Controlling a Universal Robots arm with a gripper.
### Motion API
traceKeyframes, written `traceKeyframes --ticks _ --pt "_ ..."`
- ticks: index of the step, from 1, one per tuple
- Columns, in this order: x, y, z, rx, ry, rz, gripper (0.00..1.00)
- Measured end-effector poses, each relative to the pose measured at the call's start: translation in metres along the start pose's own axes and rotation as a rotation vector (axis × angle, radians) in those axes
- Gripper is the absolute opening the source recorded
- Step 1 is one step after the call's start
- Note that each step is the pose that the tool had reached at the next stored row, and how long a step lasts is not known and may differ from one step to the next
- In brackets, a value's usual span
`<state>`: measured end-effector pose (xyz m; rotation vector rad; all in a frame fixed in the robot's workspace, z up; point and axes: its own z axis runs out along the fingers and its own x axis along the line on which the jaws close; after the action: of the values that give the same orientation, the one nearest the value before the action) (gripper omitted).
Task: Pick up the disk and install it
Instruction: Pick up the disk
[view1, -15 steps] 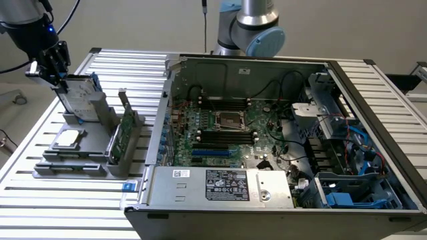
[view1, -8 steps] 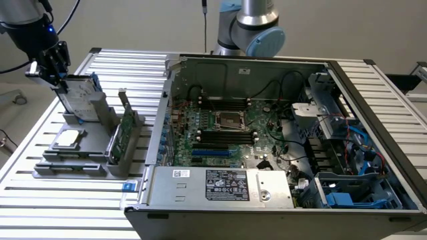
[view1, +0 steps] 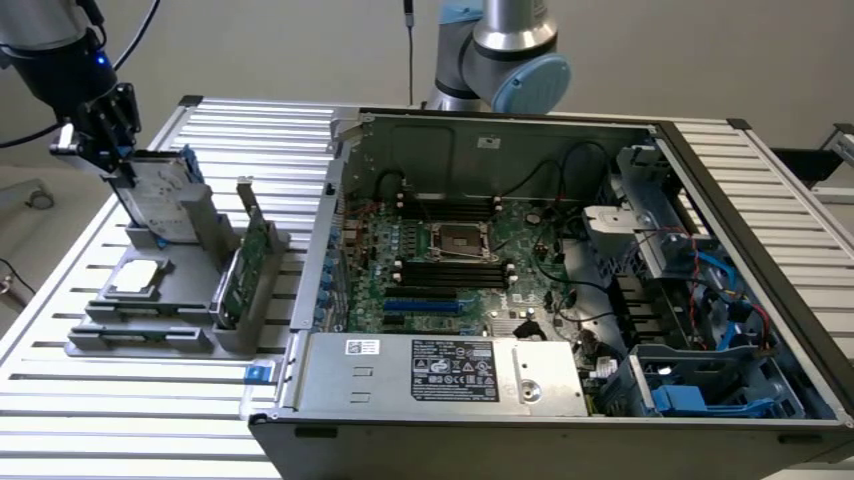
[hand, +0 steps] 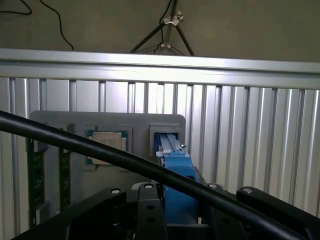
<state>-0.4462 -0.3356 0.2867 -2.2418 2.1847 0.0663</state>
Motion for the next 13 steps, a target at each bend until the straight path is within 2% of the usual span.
traceKeyframes --ticks 13 --pt "0.0004 0.0000 0.0000 0.0005 -0.0003 0.010 0.33"
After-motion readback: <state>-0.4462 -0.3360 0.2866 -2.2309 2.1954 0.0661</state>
